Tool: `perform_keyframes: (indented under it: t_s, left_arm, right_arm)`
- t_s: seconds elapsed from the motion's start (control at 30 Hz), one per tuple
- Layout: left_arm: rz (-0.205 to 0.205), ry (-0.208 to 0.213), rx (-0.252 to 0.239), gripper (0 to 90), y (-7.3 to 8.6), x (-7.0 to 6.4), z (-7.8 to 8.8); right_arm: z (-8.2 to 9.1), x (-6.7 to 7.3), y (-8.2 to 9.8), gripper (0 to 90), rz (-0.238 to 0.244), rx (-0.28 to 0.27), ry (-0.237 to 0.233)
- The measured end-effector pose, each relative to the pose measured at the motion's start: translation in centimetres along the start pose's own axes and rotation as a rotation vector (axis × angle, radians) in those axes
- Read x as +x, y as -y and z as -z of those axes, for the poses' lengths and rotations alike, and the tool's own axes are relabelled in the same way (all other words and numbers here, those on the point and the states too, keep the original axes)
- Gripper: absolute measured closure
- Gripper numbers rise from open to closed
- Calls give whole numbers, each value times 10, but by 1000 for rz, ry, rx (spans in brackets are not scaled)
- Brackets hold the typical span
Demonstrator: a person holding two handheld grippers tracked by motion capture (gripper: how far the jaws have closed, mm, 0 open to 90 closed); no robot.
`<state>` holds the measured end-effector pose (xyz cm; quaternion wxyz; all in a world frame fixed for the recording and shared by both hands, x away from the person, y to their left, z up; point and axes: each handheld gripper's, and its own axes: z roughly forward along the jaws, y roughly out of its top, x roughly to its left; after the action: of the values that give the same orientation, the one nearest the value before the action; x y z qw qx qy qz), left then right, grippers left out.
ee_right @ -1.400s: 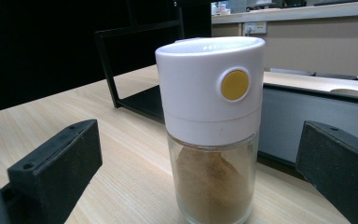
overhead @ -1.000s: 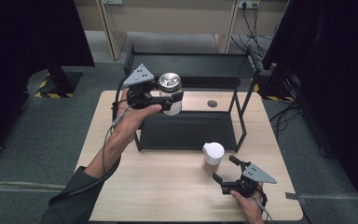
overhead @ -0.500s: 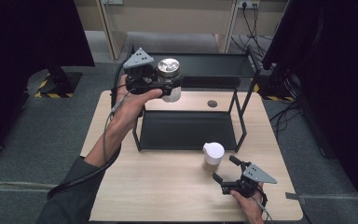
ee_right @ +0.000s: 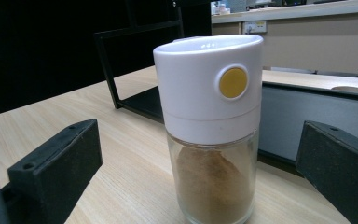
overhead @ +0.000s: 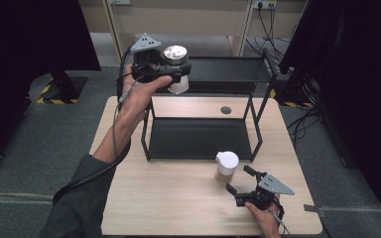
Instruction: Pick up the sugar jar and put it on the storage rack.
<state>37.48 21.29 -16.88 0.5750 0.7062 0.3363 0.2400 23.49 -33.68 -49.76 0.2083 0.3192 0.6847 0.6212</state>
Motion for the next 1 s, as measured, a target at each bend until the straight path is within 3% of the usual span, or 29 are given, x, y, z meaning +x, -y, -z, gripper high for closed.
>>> perform_keyframes:
  t_s: [0.5, 1.0]
  left_arm:
    - [31, -118, -13, 313, -6, 4, -20]
    - [30, -171, -23, 313, -8, 1, -35]
  right_arm:
    - [-1, -1, 1, 5, -7, 2, -6]
    - [-1, -1, 1, 5, -5, 1, -7]
